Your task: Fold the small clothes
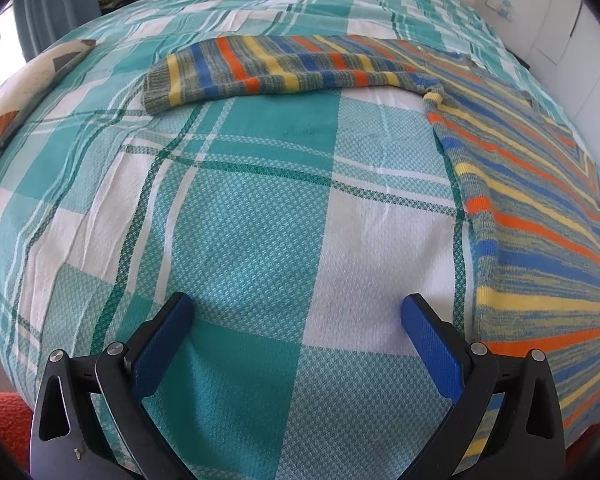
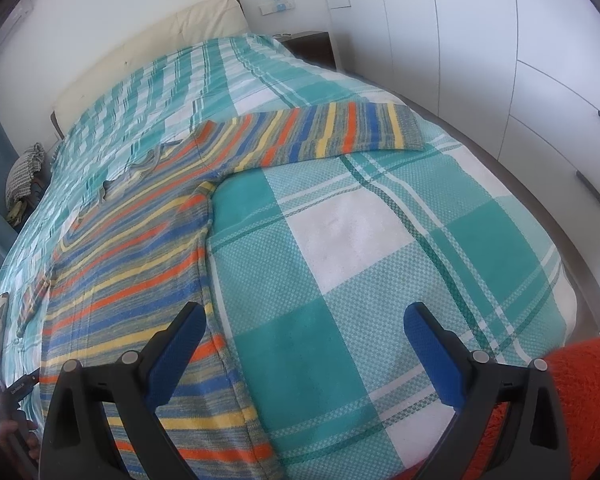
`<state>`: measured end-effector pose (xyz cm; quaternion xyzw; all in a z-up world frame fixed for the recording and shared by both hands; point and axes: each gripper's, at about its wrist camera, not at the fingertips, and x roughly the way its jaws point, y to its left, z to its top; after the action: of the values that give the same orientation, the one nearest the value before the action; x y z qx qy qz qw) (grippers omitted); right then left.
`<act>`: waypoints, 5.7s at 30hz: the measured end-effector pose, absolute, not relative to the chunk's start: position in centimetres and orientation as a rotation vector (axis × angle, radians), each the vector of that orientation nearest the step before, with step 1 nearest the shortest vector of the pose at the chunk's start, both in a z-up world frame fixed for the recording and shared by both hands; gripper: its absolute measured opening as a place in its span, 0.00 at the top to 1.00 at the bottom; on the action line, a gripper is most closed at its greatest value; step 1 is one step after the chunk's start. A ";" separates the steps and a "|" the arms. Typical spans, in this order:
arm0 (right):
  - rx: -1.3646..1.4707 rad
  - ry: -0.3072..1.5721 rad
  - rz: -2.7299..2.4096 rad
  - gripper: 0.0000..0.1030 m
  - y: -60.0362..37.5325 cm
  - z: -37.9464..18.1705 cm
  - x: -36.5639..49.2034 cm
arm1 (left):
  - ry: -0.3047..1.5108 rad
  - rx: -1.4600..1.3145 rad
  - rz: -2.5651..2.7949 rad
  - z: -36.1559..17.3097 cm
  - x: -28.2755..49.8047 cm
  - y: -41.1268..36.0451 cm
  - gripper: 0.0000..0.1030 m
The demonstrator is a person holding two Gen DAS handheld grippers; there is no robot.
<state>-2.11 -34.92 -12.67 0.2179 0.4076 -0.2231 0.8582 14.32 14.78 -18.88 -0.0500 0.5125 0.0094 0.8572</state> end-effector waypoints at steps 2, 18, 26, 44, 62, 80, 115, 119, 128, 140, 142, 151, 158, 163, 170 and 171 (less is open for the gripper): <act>0.458 0.857 -0.466 0.04 -34.9 -12.7 -2.1 | 1.078 -0.097 0.020 -18.9 14.3 14.7 0.00; 0.459 0.859 -0.450 0.04 -34.5 -12.7 -2.1 | 1.073 -0.077 0.019 -19.0 14.2 14.5 0.00; 0.462 0.859 -0.445 0.04 -34.5 -12.7 -2.0 | 1.073 -0.077 0.019 -19.0 14.2 14.5 0.00; 0.466 0.860 -0.436 0.04 -34.4 -12.7 -2.0 | 1.072 -0.077 0.019 -19.0 14.1 14.5 0.00; 0.519 0.816 -0.312 0.05 -36.7 -10.3 -1.5 | 1.034 -0.155 -0.007 -16.2 13.5 15.4 0.01; 0.992 0.814 -0.359 0.32 -59.9 -17.2 6.6 | 0.948 -0.216 0.022 -14.3 11.8 15.6 0.01; 0.624 1.032 0.234 0.27 -34.9 -11.3 26.6 | 0.978 -0.270 -0.017 -15.8 12.8 15.8 0.01; 0.569 1.213 -0.045 0.47 -38.6 -18.2 25.4 | 0.999 -0.183 -0.029 -16.3 12.7 14.2 0.01; 0.438 1.028 0.081 0.33 -37.8 -10.6 15.5 | 0.993 -0.183 -0.055 -16.1 12.8 13.9 0.01; 0.293 0.920 -0.150 0.31 -33.9 -13.9 2.4 | 1.027 -0.178 -0.038 -17.1 12.8 14.1 0.01; 0.304 0.838 -0.184 0.26 -35.0 -12.6 2.1 | 1.032 -0.181 -0.029 -17.4 13.1 14.1 0.01; 0.433 0.783 -0.292 0.22 -38.6 -12.4 0.5 | 1.043 -0.090 -0.008 -18.2 13.2 13.2 0.01; 0.399 0.797 -0.279 0.22 -37.9 -12.5 0.9 | 1.045 -0.083 -0.008 -18.4 13.3 13.1 0.00; 0.341 0.809 -0.254 0.22 -36.7 -12.6 1.4 | 1.045 -0.083 -0.007 -18.4 13.3 13.1 0.00; 0.337 0.818 -0.247 0.22 -36.5 -12.9 1.4 | 1.045 -0.083 -0.007 -18.4 13.3 13.0 0.00; 0.341 0.818 -0.248 0.22 -36.6 -12.9 1.4 | 1.045 -0.083 -0.007 -18.4 13.2 13.0 0.00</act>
<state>1.39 -36.58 -12.89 0.1645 0.3948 -0.1198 0.8959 13.25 13.04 -18.42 -0.0395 0.4991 -0.0033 0.8656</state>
